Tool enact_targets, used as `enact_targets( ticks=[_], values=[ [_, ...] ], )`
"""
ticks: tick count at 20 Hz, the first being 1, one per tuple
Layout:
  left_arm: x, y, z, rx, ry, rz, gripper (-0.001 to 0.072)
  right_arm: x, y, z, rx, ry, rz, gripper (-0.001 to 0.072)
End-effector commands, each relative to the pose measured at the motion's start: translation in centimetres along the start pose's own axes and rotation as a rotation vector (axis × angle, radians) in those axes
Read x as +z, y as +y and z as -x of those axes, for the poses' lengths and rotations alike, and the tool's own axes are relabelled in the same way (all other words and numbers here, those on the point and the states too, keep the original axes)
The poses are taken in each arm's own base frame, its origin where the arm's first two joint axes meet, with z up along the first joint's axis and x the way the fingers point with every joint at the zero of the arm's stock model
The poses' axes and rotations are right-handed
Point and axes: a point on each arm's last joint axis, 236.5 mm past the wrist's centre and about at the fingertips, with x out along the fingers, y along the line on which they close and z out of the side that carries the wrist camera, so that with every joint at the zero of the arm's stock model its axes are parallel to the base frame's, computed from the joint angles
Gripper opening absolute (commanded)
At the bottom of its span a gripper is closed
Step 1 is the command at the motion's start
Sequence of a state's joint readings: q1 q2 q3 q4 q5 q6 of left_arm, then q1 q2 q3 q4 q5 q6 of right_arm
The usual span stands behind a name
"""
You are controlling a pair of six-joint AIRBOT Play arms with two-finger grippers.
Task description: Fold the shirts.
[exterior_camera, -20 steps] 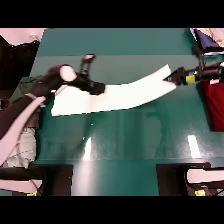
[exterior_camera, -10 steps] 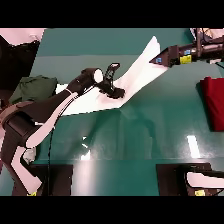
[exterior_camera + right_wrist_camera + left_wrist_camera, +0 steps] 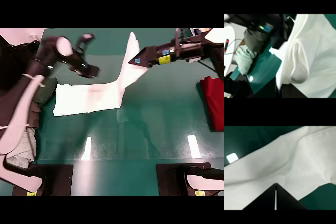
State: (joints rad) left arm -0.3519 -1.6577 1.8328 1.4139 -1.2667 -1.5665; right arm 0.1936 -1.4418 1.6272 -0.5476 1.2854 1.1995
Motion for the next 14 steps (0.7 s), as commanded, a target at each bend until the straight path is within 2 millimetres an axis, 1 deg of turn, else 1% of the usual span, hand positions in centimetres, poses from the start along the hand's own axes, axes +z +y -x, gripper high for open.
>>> enact_targets(
  ticks=[1,3,4,5,7,8,10,12,14],
  values=[
    [-0.5,8.3,9.7,0.224,-0.066,0.047,0.0028,0.2,1.6,-3.5,0.034,0.003,0.02,0.0011],
    [-1.1,11.1,14.6,0.29,-0.123,0.098,0.0028,0.5,3.3,-6.1,0.074,0.029,0.066,0.0011],
    [-1.5,11.9,16.7,0.312,-0.144,0.119,0.0029,0.8,4.1,-7.5,0.093,0.038,0.086,0.0011],
    [-2.1,12.6,18.5,0.328,-0.162,0.141,0.0029,0.8,4.6,-8.9,0.107,0.052,0.096,0.0011],
    [-3.3,13.3,21.1,0.348,-0.177,0.171,0.0029,0.1,5.0,-12.1,0.134,0.094,0.093,0.0011],
    [-3.8,13.5,22.0,0.357,-0.178,0.169,0.0029,-0.5,5.1,-13.6,0.146,0.115,0.096,0.0012],
    [-4.4,13.5,22.8,0.362,-0.173,0.168,0.0029,-1.5,5.1,-16.8,0.166,0.148,0.101,0.0012],
    [-4.7,13.2,22.8,0.352,-0.163,0.17,0.0029,-2.5,4.6,-20.0,0.172,0.158,0.093,0.0013],
    [-4.8,13.1,22.7,0.345,-0.159,0.174,0.0029,-3.4,3.5,-23.0,0.155,0.143,0.06,0.0014]
  ],
)
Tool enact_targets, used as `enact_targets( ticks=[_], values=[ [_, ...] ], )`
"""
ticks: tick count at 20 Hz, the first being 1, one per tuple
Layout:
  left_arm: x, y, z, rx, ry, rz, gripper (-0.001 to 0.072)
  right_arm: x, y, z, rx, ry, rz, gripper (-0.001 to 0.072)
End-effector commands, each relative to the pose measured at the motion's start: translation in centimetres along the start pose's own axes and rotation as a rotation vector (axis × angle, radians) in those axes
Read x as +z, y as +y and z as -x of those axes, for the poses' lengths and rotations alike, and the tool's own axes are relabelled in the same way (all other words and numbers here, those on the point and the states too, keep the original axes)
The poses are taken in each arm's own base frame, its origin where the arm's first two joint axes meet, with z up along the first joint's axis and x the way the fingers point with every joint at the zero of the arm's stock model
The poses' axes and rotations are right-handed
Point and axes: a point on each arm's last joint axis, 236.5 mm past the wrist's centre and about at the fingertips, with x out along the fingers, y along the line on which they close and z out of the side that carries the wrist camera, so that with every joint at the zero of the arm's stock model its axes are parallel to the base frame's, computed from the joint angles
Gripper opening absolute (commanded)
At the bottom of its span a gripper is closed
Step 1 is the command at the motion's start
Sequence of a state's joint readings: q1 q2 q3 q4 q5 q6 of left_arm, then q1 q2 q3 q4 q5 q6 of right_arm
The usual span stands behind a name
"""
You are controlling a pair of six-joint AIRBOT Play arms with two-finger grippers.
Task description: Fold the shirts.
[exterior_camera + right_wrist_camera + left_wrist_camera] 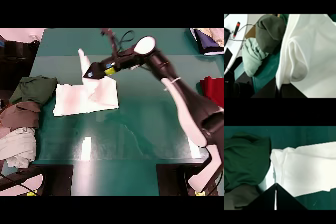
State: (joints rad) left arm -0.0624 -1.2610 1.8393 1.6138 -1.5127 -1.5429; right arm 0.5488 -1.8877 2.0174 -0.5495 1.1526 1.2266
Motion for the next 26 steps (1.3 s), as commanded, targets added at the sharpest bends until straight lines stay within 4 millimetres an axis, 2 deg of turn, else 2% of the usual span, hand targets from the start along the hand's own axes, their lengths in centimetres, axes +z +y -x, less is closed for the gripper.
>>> enact_targets(
  ticks=[1,3,4,5,6,7,8,10,12,13,14,16,19,21,22,24,26],
  values=[
    [-0.6,0.3,0.7,0.002,0.014,0.006,0.0029,-1.2,-1.9,-5.7,-0.008,-0.013,-0.021,0.0015],
    [-1.0,0.0,0.7,-0.013,0.029,0.008,0.0029,-2.1,-2.4,-8.5,-0.018,-0.02,0.017,0.0019],
    [-1.2,-0.2,0.7,-0.021,0.039,0.007,0.0029,-2.4,-2.2,-9.6,-0.017,-0.025,0.049,0.0069],
    [-1.4,-0.3,0.7,-0.026,0.045,0.007,0.0029,-2.3,-1.4,-10.6,-0.006,-0.046,0.081,0.0372],
    [-1.4,-0.3,0.7,-0.026,0.047,0.007,0.0029,-1.8,-0.6,-11.1,0.006,-0.079,0.101,0.0628],
    [-1.4,-0.3,0.7,-0.026,0.048,0.007,0.0029,-0.8,-0.1,-10.9,0.006,-0.117,0.106,0.0705],
    [-1.6,-0.4,0.8,-0.026,0.056,0.007,0.0029,0.1,0.2,-10.1,0.0,-0.142,0.113,0.0704],
    [-2.0,-0.4,0.8,-0.027,0.073,0.006,0.0029,1.3,-0.3,-7.2,-0.024,-0.139,0.145,0.07],
    [-2.2,-0.4,0.8,-0.027,0.081,0.003,0.0029,0.6,-3.1,-3.1,-0.084,-0.052,0.112,0.0698],
    [-2.2,-0.4,0.8,-0.027,0.08,0.003,0.0029,-0.4,-5.0,-1.0,-0.118,0.001,0.088,0.0695],
    [-2.2,-0.4,0.8,-0.027,0.08,0.002,0.0029,-1.6,-7.4,1.1,-0.161,0.048,0.044,0.0651],
    [-2.1,-0.4,0.8,-0.028,0.077,0.003,0.0029,-5.0,-12.7,5.8,-0.247,0.119,-0.123,0.063],
    [-2.1,-0.4,0.7,-0.028,0.076,0.003,0.0029,-9.3,-18.7,10.4,-0.323,0.113,-0.39,0.0629],
    [-1.7,-0.4,0.7,-0.03,0.06,0.003,0.0029,-11.8,-21.1,11.4,-0.34,0.113,-0.486,0.0629],
    [-1.5,-0.6,0.7,-0.036,0.051,0.003,0.0029,-12.9,-21.8,11.2,-0.349,0.116,-0.515,0.063],
    [-1.2,-0.9,0.7,-0.05,0.038,0.004,0.0029,-14.1,-22.5,10.2,-0.365,0.115,-0.535,0.0635],
    [-1.0,-1.1,0.7,-0.056,0.032,0.004,0.0029,-14.3,-22.7,8.6,-0.383,0.095,-0.526,0.0637]
  ],
)
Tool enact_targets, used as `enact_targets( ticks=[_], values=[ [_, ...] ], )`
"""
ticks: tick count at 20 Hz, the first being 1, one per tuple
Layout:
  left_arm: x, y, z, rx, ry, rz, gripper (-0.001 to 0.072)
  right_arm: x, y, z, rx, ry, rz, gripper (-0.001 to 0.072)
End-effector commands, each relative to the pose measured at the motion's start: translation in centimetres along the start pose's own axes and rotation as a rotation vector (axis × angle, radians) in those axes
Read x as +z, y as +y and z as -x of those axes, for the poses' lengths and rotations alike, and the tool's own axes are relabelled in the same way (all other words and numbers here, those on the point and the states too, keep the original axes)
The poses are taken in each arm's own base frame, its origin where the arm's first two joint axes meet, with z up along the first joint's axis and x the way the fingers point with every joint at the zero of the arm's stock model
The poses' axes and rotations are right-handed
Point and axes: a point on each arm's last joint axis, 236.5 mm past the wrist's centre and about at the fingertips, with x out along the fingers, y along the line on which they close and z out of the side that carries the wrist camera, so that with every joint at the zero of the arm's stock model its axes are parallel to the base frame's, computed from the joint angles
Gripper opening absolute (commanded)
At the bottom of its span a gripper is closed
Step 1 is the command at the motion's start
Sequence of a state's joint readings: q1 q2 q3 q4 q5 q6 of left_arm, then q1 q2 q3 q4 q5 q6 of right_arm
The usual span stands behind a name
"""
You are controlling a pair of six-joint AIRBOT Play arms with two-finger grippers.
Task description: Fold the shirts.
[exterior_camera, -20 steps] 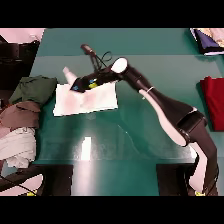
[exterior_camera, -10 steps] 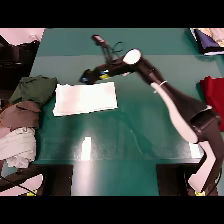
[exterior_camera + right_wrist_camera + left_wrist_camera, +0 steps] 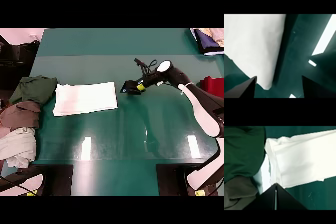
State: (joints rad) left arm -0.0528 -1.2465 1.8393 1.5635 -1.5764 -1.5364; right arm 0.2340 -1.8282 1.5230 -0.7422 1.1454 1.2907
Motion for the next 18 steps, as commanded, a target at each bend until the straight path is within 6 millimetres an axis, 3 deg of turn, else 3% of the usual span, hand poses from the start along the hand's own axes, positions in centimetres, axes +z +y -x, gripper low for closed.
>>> enact_targets(
  ticks=[1,9,10,13,14,16,18],
  values=[
    [0.3,-0.3,0.0,-0.011,-0.014,0.001,0.0029,-0.5,-0.7,-2.1,-0.017,-0.031,-0.045,0.0637],
    [-0.3,-0.7,0.0,-0.03,0.013,0.0,0.0029,1.3,6.9,-9.7,0.198,0.002,-0.043,0.0629],
    [-0.5,-0.7,0.0,-0.03,0.021,0.0,0.0029,1.6,8.0,-10.4,0.218,0.003,-0.03,0.0587],
    [-1.1,-0.7,0.0,-0.031,0.047,-0.004,0.0029,1.8,10.5,-11.0,0.241,0.002,0.057,0.0076],
    [-1.3,-0.7,0.1,-0.031,0.053,-0.013,0.0029,2.2,11.3,-10.5,0.252,-0.005,0.112,0.0016],
    [-1.4,-0.7,0.1,-0.032,0.058,-0.019,0.0029,3.4,12.2,-8.4,0.257,-0.023,0.172,0.0015],
    [-1.6,-0.7,0.1,-0.032,0.067,-0.02,0.0029,5.2,11.3,-4.7,0.222,-0.062,0.208,0.0014]
  ],
)
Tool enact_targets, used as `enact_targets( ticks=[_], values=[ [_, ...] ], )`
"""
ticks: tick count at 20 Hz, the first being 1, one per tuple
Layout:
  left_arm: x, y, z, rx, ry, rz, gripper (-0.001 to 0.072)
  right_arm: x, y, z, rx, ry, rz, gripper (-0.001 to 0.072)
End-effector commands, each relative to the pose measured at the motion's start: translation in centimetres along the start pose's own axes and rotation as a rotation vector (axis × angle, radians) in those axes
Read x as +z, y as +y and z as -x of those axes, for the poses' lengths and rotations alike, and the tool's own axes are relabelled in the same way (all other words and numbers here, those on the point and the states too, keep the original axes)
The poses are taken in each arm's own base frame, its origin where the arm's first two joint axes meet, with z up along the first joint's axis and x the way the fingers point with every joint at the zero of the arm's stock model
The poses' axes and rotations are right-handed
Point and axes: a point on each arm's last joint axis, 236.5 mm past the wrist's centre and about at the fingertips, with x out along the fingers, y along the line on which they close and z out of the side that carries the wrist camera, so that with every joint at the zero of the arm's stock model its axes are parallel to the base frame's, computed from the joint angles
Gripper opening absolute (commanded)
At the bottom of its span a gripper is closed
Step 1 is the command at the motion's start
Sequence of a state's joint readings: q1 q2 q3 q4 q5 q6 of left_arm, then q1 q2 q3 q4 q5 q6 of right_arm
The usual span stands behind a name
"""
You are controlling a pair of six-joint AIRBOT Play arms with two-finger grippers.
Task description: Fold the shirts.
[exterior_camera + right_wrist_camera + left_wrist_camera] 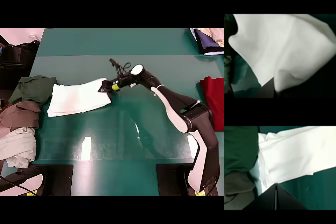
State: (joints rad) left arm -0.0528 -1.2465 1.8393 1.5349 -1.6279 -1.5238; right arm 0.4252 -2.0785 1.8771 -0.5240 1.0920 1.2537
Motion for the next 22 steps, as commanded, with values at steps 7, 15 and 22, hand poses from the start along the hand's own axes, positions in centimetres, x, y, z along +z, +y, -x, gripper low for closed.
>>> enact_targets(
  ticks=[7,15,22],
  values=[
    [-0.4,-1.3,0.1,-0.057,0.015,-0.008,0.0029,6.7,-8.5,28.4,-0.409,-0.266,0.059,0.0014],
    [0.1,-5.4,0.6,-0.233,-0.003,0.009,0.0029,2.2,-19.6,56.5,-0.767,-0.683,-0.181,0.0014],
    [0.2,-6.7,1.0,-0.286,0.0,0.053,0.0029,-2.7,-22.7,65.6,-0.861,-0.83,-0.295,0.0014]
  ],
)
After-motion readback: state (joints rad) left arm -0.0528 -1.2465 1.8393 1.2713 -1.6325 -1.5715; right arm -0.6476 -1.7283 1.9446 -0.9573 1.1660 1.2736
